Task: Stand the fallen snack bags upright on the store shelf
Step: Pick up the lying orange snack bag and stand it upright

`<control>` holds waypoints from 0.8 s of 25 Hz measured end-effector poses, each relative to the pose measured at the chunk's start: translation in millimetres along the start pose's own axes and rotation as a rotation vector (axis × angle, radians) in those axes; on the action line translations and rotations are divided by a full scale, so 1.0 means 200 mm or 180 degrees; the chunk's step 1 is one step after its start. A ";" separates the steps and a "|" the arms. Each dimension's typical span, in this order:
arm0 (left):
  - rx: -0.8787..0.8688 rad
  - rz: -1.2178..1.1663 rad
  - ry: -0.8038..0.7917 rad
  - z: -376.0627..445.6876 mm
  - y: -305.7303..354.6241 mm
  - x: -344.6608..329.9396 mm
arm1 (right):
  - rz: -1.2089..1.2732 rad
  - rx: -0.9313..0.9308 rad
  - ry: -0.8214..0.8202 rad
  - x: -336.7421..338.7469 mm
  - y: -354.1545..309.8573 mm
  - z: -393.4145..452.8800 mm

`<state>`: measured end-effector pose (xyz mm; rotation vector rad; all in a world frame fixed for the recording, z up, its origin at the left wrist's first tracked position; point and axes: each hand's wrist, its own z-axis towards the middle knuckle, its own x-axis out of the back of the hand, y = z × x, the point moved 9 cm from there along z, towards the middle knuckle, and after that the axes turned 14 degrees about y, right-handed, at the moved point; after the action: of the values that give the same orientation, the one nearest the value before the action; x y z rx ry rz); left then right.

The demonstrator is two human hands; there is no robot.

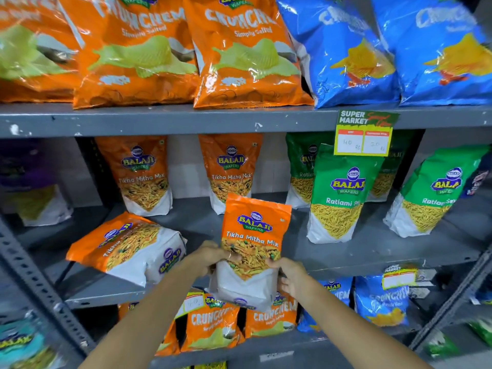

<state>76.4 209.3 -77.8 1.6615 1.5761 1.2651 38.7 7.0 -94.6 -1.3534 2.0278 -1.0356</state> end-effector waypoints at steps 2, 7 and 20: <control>-0.0042 -0.0205 0.0090 -0.05 -0.01 -0.01 | -0.0015 0.0260 -0.0106 0.02 -0.06 -0.01; -0.0271 -0.0417 0.0163 -0.16 0.03 -0.02 | -0.0096 0.0775 -0.0471 0.06 -0.19 -0.05; -0.0916 -0.0602 0.0662 -0.18 0.23 0.05 | -0.0169 0.1301 -0.0733 -0.04 -0.42 0.00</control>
<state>65.1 202.7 -19.5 1.2080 1.5403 1.5193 88.9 -4.6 -27.6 -1.2456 1.5201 -1.1795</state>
